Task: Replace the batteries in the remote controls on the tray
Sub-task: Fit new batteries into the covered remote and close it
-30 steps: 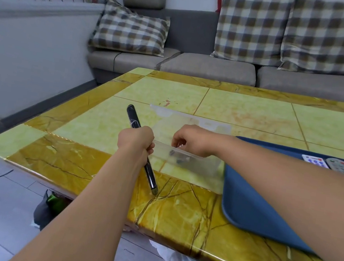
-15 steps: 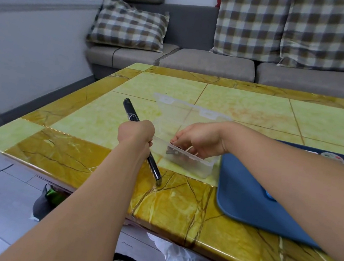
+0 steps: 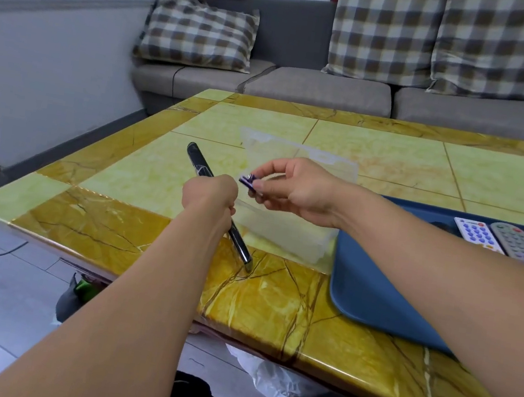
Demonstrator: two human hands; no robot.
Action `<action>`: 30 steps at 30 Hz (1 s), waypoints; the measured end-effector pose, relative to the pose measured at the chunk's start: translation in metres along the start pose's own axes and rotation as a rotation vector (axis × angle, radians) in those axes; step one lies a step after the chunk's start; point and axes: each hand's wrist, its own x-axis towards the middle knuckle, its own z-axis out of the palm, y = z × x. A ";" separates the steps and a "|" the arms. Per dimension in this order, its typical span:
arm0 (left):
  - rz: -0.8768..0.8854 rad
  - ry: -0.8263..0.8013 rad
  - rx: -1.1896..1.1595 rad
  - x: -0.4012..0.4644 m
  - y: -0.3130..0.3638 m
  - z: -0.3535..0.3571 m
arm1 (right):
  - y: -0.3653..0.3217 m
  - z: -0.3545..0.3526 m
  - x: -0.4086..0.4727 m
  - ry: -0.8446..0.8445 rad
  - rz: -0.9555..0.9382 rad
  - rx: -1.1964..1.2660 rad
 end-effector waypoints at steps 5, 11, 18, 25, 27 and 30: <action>0.001 0.007 -0.004 -0.001 0.000 -0.007 | -0.010 0.002 -0.027 -0.220 0.088 0.418; 0.179 -0.022 -0.122 -0.037 0.020 -0.016 | 0.000 -0.012 -0.104 -0.403 0.170 0.377; 0.130 -0.694 -0.282 -0.131 0.029 0.017 | -0.011 -0.066 -0.163 0.119 0.027 0.392; 0.075 -0.997 -0.077 -0.192 0.012 0.081 | -0.013 -0.114 -0.210 0.509 -0.129 0.246; 0.056 -1.040 -0.071 -0.201 0.008 0.098 | -0.010 -0.125 -0.221 0.597 -0.164 0.210; 0.040 -1.047 -0.052 -0.211 0.002 0.119 | -0.004 -0.139 -0.232 0.714 -0.201 0.127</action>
